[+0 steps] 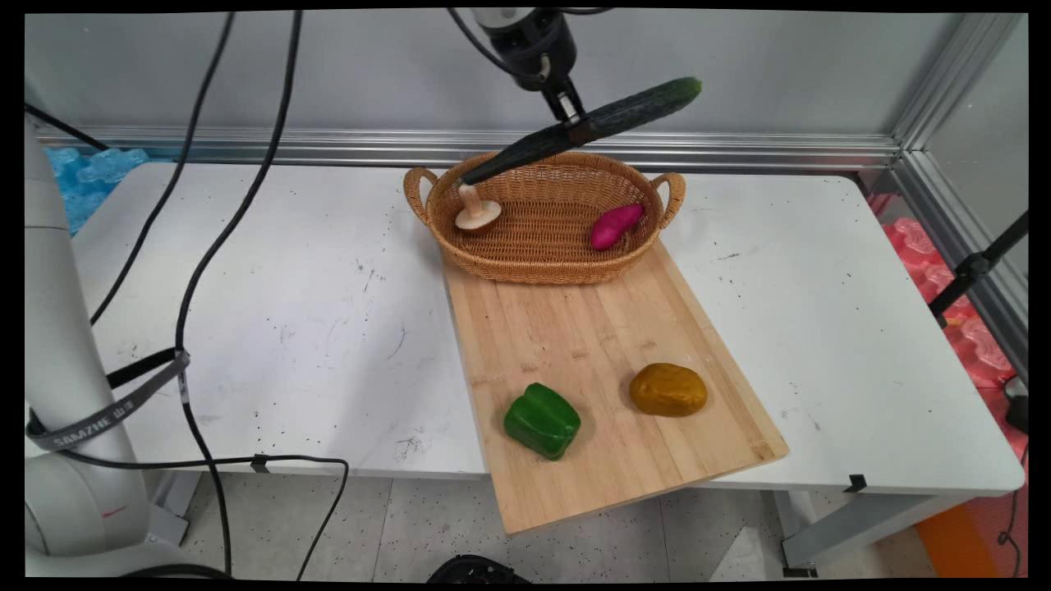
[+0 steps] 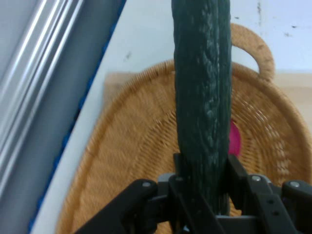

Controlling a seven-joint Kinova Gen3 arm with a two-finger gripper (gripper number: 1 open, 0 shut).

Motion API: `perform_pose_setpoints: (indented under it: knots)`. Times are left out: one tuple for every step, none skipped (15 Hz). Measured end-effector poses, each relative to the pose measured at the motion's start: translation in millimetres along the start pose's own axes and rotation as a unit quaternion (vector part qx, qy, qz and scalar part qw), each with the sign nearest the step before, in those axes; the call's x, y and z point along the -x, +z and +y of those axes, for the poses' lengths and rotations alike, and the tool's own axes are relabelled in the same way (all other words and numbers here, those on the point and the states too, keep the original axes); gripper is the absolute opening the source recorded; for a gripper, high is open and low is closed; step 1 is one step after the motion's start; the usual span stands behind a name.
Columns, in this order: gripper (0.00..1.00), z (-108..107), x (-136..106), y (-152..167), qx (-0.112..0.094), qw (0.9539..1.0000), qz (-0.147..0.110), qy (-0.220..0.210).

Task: Place the picked object in the vegetable basket

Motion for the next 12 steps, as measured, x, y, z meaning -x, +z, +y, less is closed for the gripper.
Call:
perform_pose_setpoints:
  knots:
    - [0.0, -3.1, -2.7, 4.7, 0.0, 1.0, 0.002, 0.007]
    - [0.0, -7.7, -6.1, 12.0, 0.0, 0.9998, 0.004, 0.019]
    - [0.0, -13.0, -9.4, 20.8, 0.001, 0.9995, 0.006, 0.032]
    - [0.0, -17.8, -12.1, 29.5, 0.002, 0.9989, 0.006, 0.046]
    - [0.0, -21.9, -14.1, 37.1, 0.003, 0.9983, 0.007, 0.057]
    - [0.0, -24.7, -15.1, 42.3, 0.004, 0.9978, 0.007, 0.065]
    - [0.0, -28.9, -16.5, 49.9, 0.006, 0.997, 0.007, 0.077]
    - [0.0, -31.6, -17.1, 55.2, 0.007, 0.9963, 0.006, 0.086]
    - [0.0, -36.4, -17.8, 63.8, 0.01, 0.995, 0.006, 0.099]
    - [0.0, -40.2, -17.8, 71.4, 0.013, 0.9937, 0.005, 0.111]
    - [0.0, -44.6, -17.5, 80.1, 0.017, 0.9922, 0.004, 0.124]
    - [0.0, -47.2, -17.1, 85.0, 0.019, 0.9913, 0.003, 0.13]
